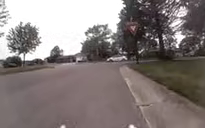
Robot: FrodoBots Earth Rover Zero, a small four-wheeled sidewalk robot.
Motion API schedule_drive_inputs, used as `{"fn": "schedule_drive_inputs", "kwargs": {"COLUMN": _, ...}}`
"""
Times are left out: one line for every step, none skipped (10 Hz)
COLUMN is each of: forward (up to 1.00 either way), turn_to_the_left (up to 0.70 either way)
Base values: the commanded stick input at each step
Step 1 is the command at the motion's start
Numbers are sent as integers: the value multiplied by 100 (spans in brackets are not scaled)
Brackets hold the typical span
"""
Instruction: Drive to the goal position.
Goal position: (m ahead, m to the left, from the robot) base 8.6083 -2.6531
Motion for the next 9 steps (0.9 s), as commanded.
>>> {"fn": "schedule_drive_inputs", "kwargs": {"forward": 100, "turn_to_the_left": -2}}
{"fn": "schedule_drive_inputs", "kwargs": {"forward": 100, "turn_to_the_left": -30}}
{"fn": "schedule_drive_inputs", "kwargs": {"forward": 100, "turn_to_the_left": -40}}
{"fn": "schedule_drive_inputs", "kwargs": {"forward": 100, "turn_to_the_left": -40}}
{"fn": "schedule_drive_inputs", "kwargs": {"forward": 100, "turn_to_the_left": -35}}
{"fn": "schedule_drive_inputs", "kwargs": {"forward": 100, "turn_to_the_left": -27}}
{"fn": "schedule_drive_inputs", "kwargs": {"forward": 100, "turn_to_the_left": -15}}
{"fn": "schedule_drive_inputs", "kwargs": {"forward": 100, "turn_to_the_left": 0}}
{"fn": "schedule_drive_inputs", "kwargs": {"forward": 100, "turn_to_the_left": 0}}
